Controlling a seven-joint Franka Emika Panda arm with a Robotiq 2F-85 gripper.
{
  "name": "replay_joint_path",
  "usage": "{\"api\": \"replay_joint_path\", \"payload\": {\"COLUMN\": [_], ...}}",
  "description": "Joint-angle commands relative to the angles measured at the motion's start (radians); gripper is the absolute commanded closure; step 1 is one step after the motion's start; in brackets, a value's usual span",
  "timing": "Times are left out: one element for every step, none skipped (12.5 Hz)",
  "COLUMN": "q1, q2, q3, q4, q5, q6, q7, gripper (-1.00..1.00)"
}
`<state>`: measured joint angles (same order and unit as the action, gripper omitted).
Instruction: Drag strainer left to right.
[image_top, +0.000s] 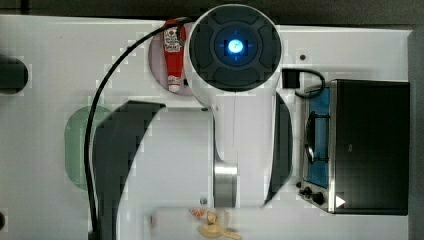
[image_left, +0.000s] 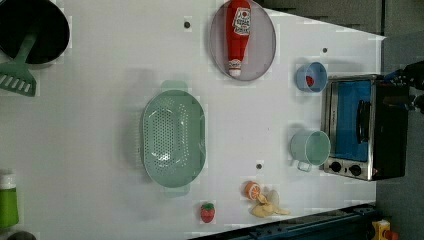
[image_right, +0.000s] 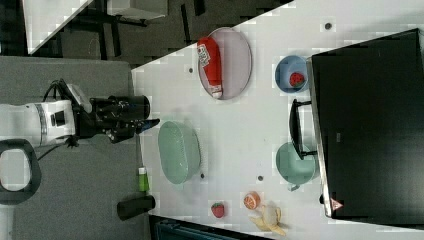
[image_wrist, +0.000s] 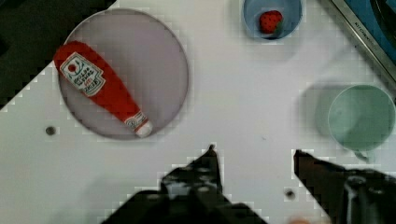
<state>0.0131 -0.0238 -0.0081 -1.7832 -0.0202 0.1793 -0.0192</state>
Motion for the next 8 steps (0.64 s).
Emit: {"api": "replay_joint_path", "payload": {"q1": [-0.024, -0.024, -0.022, -0.017, -0.008, 0.002, 0.012, 0.02], "q2": [-0.327, -0.326, -0.325, -0.318, -0.308, -0.293, -0.274, -0.253], "q3": [-0.041, -0.038, -0.032, -0.018, 0.004, 0.034, 0.072, 0.116], "q4": [-0.135, -0.135, -0.135, -0.135, -0.135, -0.135, -0.136, -0.136], "q5": [-0.004, -0.004, -0.002, 0.003, 0.013, 0.021, 0.023, 0.024], "q6": [-0.162, -0.162, -0.161, -0.158, -0.156, -0.155, -0.155, -0.154], "q7": [0.091, 0.091, 0.096, 0.105, 0.106, 0.111, 0.128, 0.166], "gripper": [-0.6, -0.82, -1.0, -1.0, -1.0, -1.0, -1.0, -1.0]}}
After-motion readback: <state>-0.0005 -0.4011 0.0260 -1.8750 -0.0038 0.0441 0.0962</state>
